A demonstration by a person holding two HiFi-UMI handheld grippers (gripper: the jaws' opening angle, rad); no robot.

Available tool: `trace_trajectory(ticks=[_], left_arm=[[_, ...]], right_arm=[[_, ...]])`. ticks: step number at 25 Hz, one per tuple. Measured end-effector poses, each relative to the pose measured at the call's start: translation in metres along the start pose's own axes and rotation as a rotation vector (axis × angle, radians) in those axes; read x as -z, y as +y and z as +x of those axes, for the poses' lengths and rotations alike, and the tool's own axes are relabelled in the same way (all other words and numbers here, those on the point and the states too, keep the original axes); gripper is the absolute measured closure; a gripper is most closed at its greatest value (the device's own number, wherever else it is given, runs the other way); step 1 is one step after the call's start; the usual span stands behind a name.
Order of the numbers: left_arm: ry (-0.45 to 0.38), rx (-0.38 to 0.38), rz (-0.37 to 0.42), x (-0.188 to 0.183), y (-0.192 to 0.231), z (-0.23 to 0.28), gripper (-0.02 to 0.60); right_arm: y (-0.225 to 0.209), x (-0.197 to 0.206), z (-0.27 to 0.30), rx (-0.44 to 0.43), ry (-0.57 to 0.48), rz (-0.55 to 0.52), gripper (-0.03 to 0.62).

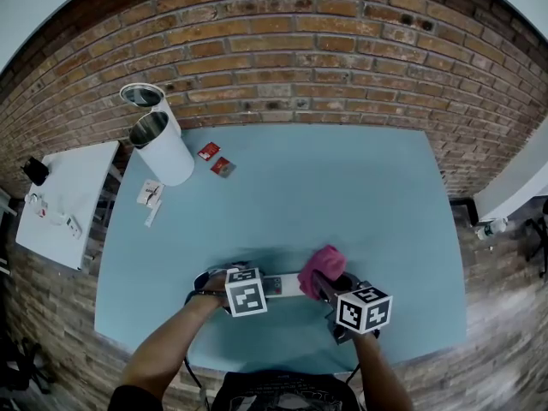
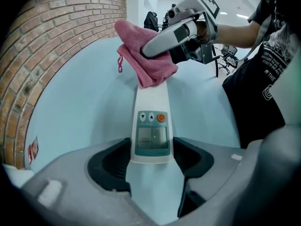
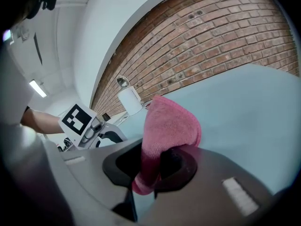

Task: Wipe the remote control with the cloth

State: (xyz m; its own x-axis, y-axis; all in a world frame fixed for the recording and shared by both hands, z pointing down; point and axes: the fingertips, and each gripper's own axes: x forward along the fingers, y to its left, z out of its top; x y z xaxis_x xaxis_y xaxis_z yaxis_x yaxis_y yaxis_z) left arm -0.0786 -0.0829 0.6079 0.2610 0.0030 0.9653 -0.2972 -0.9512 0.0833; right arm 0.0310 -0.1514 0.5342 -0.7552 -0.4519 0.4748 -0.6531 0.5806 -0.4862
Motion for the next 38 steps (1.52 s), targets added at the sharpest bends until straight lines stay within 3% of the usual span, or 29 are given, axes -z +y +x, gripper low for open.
trace_trajectory(ticks=[13,24,38], left_arm=[[0.036,-0.004,-0.016,0.002,0.0,0.001,0.307],[0.057,0.012,-0.01,0.002,0.0,0.002,0.304],[0.034,0.024,-0.01,0.002,0.0,0.002,0.301]], right_arm=[[-0.043,-0.009,-0.021,0.055,-0.05,0.042,0.53],[-0.024,-0.004,0.003,-0.039,-0.009,-0.005,0.53],[-0.022,0.015,-0.018,0.05,-0.025,0.049,0.53]])
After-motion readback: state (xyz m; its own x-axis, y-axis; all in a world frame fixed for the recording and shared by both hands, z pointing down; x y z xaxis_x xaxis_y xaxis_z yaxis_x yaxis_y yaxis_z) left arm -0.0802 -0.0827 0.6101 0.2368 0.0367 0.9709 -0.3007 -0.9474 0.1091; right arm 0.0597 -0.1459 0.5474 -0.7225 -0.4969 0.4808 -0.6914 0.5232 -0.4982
